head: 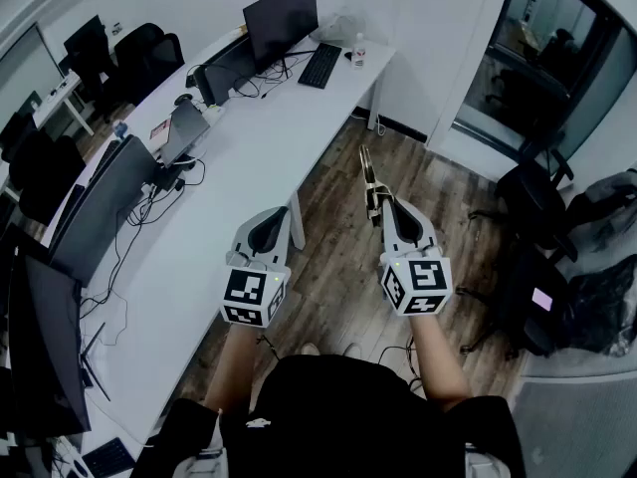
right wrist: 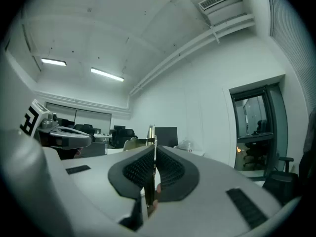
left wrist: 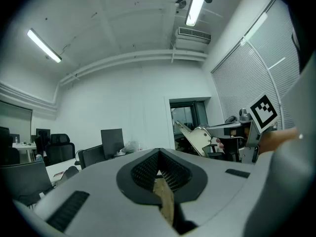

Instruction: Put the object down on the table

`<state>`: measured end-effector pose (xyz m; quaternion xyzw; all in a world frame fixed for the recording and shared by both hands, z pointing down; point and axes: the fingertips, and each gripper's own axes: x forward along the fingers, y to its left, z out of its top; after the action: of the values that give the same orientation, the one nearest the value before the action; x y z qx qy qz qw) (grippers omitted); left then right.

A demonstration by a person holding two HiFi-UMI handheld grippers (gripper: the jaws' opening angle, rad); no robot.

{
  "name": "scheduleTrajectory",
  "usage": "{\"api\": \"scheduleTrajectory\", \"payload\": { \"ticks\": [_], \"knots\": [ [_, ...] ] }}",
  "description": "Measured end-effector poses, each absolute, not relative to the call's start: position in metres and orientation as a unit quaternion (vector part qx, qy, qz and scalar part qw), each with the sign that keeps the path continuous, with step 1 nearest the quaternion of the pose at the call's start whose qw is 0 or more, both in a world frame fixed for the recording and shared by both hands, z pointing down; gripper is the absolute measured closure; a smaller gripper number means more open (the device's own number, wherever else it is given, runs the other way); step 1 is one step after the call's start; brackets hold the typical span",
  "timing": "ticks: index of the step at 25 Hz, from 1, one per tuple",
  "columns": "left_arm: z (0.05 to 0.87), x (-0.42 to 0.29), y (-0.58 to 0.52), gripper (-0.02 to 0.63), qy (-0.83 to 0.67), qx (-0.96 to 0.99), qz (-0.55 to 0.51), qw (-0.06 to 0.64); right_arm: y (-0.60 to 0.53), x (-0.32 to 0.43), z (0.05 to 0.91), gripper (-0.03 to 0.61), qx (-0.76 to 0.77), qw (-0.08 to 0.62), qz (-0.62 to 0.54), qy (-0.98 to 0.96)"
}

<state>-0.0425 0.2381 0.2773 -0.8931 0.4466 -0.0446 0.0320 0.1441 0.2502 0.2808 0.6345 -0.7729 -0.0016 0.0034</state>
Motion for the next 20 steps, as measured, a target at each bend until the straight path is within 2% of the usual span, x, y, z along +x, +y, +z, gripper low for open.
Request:
{"api": "scheduleTrajectory", "payload": {
  "ticks": [7, 20],
  "knots": [
    [0.282, -0.025, 0.242, 0.600, 0.441, -0.895, -0.055, 0.029, 0.254, 0.153, 0.280, 0.551, 0.625, -0.016, 0.010, -0.780],
    [0.297, 0.011, 0.268, 0.600, 0.463, -0.884, -0.062, 0.026, 0.270, 0.182, 0.289, 0.552, 0.602, -0.006, -0.003, -0.798]
  ]
}}
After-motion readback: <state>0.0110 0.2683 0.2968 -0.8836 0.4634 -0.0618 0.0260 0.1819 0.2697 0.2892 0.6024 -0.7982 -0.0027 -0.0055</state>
